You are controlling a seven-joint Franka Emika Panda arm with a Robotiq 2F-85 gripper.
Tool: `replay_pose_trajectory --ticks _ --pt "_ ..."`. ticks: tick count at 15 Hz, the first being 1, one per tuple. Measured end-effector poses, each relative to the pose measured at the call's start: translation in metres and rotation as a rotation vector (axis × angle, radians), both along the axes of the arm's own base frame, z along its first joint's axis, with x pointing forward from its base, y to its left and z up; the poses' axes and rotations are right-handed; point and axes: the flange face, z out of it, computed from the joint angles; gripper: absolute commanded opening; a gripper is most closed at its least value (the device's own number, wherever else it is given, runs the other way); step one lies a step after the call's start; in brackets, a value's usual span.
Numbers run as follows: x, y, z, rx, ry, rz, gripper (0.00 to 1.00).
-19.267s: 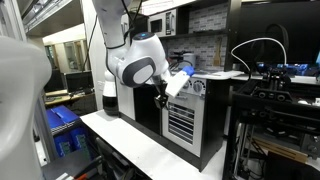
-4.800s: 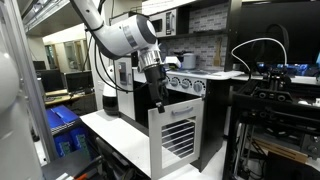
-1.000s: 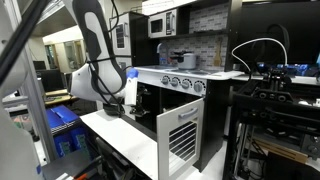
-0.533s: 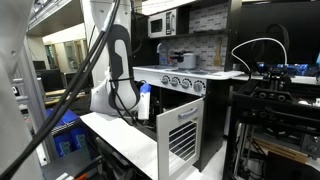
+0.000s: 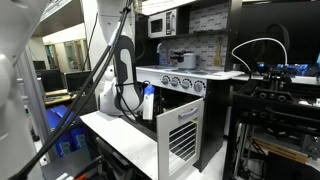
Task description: Open the oven door, remove the silver pot from the oven and put it on the stove, close the oven door
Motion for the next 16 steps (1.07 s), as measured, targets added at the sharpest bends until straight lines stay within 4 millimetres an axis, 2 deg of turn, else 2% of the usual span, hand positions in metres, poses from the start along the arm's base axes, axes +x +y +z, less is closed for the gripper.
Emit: replay_pose_trajectory --ticks 4,16 --pt "0.018 -0.005 -0.005 0.022 -0.018 -0.078 1.0" --pt "0.062 -0.006 -0.004 0.081 -0.056 -0.217 1.0"
